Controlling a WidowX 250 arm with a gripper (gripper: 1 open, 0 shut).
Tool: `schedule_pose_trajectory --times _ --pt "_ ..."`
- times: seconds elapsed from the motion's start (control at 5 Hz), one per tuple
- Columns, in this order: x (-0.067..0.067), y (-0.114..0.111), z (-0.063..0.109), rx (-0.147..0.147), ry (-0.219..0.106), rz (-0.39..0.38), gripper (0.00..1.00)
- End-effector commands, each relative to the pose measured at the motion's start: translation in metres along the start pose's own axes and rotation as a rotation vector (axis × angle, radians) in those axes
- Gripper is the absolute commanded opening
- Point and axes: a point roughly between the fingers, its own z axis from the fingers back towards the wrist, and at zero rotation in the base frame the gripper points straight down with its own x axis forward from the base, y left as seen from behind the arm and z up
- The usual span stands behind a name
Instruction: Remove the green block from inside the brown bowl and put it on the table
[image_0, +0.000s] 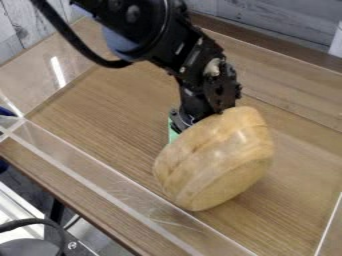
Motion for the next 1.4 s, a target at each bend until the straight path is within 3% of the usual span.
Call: schedule_pose_trajectory --times 0.0,0.2,0.6,1.2 --pt "-0.007 -0.002 -0.001 -0.001 0.020 -0.022 0.00" --pt "-0.012 -0.006 0.000 -0.004 0.032 -0.037 0.00" --pt "-0.009 -0.003 0.005 -0.035 0.079 -0.001 0.00" --pt "-0.007 -0.010 0.031 -0.071 0.010 0.004 0.00"
